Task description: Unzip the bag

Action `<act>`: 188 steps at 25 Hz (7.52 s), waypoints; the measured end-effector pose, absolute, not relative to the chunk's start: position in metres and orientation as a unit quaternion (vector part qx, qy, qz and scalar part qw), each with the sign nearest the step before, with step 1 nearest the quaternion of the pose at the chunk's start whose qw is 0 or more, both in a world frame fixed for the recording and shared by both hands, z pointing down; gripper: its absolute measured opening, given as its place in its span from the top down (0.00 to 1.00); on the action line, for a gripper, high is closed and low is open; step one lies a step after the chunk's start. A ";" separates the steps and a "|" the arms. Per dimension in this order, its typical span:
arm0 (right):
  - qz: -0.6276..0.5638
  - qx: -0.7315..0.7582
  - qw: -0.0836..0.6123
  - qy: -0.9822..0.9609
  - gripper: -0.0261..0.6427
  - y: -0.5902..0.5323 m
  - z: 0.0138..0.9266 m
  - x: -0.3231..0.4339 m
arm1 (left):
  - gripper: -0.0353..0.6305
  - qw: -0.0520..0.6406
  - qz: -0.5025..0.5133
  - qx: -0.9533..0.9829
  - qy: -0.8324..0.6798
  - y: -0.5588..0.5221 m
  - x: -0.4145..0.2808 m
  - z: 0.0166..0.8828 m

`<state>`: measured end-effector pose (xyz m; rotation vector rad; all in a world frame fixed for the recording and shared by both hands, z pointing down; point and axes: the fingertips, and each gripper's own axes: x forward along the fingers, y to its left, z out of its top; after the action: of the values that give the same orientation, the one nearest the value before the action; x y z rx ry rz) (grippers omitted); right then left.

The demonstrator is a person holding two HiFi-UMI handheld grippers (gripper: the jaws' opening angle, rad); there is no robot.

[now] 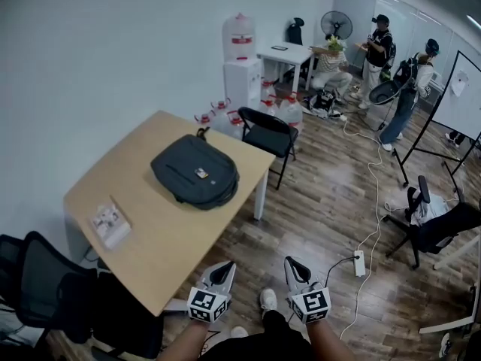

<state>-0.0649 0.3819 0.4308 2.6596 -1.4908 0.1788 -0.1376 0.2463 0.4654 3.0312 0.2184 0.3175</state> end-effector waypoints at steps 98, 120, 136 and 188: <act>0.113 0.475 0.245 -0.838 0.96 -0.022 0.563 0.073 | 0.88 0.050 0.316 0.906 -0.277 -0.131 0.001 0.638; 0.106 0.476 0.242 -0.839 0.96 -0.018 0.563 0.072 | 0.91 -0.009 0.341 0.909 -0.239 -0.129 0.003 0.637; 0.107 0.398 0.299 -0.861 0.72 -0.007 0.568 0.054 | 0.91 0.093 0.308 0.921 -0.220 -0.123 0.006 0.632; 0.110 0.334 0.347 -0.869 0.74 -0.021 0.576 0.050 | 0.91 0.151 0.270 0.927 -0.213 -0.080 -0.008 0.625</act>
<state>0.0498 -0.0213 0.5764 0.8665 -2.2543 0.2850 -0.0077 -0.0796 0.6246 2.6615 -0.6125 0.7767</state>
